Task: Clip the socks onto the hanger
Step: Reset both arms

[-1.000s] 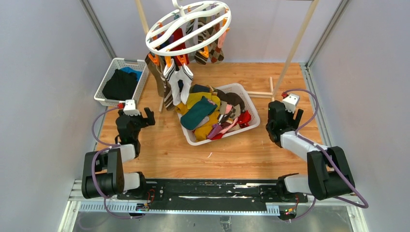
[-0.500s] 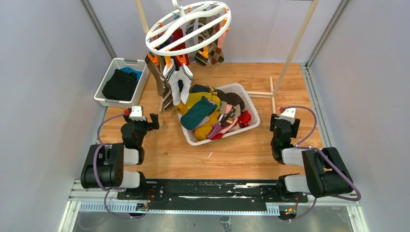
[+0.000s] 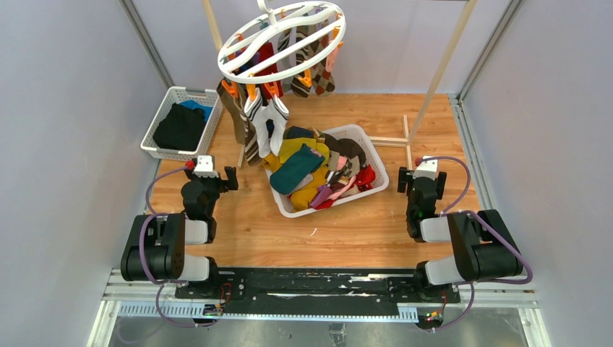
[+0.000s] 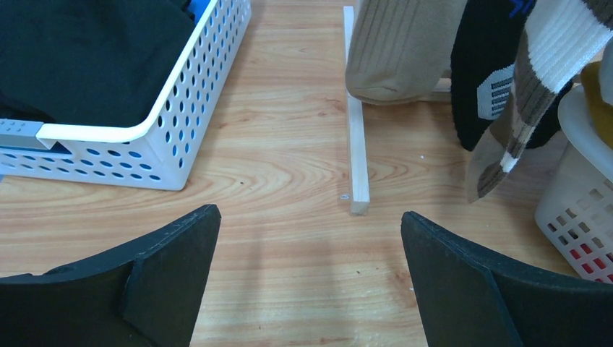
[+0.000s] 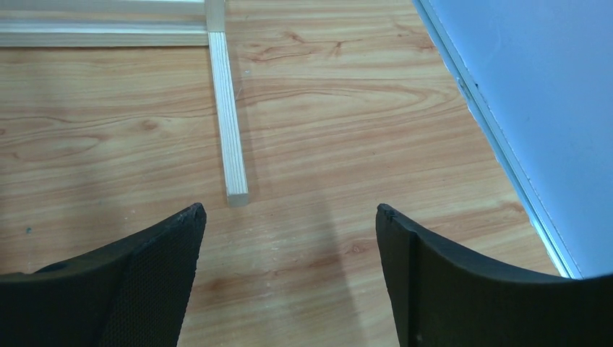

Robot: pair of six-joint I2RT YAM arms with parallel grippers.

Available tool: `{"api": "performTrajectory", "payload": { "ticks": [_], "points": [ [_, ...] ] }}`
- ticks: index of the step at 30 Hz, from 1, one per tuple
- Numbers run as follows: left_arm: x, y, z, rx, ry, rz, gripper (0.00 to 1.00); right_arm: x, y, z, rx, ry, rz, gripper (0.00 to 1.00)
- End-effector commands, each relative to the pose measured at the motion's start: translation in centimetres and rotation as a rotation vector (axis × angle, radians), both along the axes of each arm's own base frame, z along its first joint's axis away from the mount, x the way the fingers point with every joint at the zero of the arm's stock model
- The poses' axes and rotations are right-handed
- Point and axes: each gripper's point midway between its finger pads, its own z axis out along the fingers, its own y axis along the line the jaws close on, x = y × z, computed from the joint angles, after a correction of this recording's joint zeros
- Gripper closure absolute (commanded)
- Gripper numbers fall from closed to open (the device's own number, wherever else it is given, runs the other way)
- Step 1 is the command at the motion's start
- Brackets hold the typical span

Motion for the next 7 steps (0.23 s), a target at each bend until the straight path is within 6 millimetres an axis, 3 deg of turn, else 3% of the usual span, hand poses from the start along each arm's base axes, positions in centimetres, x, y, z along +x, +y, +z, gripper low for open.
{"api": "performTrajectory", "payload": {
  "ticks": [1, 7],
  "points": [
    [0.31, 0.3, 0.57, 0.022, -0.02, 0.014, 0.0, 0.72, -0.27, 0.98, -0.006, -0.034, 0.001, 0.14],
    [0.3, 0.3, 0.56, 0.022, -0.019, 0.014, 0.0, 0.78, -0.19, 0.9, 0.001, -0.031, 0.009, 0.13]
  ]
}}
